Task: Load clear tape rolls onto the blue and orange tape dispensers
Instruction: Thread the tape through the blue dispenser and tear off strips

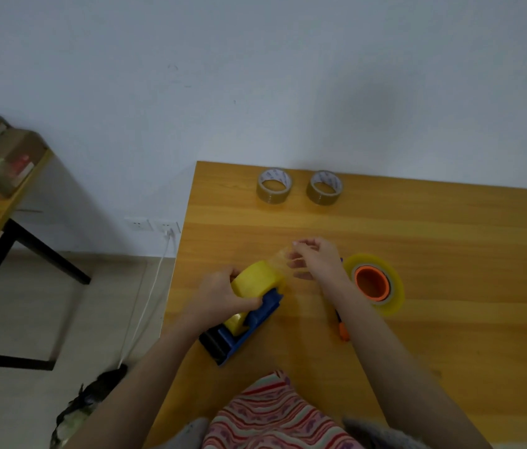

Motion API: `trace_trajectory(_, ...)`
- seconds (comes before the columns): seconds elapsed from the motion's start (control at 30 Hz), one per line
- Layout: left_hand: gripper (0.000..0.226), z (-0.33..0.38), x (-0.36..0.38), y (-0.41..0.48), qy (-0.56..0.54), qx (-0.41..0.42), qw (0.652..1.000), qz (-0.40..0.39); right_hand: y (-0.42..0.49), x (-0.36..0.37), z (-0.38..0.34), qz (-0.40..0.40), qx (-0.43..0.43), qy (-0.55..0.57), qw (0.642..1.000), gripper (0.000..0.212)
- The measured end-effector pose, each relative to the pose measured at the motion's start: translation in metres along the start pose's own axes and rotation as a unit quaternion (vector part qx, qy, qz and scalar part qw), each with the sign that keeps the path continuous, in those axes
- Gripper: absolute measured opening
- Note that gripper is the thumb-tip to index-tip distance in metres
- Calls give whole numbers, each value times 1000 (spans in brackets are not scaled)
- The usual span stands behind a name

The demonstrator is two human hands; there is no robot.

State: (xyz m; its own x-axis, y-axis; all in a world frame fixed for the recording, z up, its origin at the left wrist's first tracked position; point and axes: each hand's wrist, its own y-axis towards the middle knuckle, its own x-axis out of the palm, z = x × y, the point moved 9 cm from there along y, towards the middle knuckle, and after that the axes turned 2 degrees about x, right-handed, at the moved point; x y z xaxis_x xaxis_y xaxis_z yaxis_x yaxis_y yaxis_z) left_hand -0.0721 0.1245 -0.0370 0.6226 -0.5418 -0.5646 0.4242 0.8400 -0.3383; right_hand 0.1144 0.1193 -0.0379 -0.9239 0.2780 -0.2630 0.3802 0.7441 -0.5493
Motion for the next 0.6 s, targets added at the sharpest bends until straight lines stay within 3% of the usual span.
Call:
trace_trajectory(0.17,49,15,11,-7,-32,-1,997,64,-21,15,43,-48,166,-6,985,67)
trace_trajectory(0.3,55,9,26,-13,-108,-39,988,100,-26,25,49,-68,153,37,985,78)
trace_trajectory(0.4,52,21,41,-19,-137,12,986,97,-29,27,39,-75,124,-1,989,103)
trace_trajectory(0.5,53,37,54,-23,-93,125,985,76,-28,17,27,-39,55,-118,991,85)
trace_trajectory(0.6,28,36,41,-29,-57,197,970,127,-22,4,30,-6,21,-134,991,77)
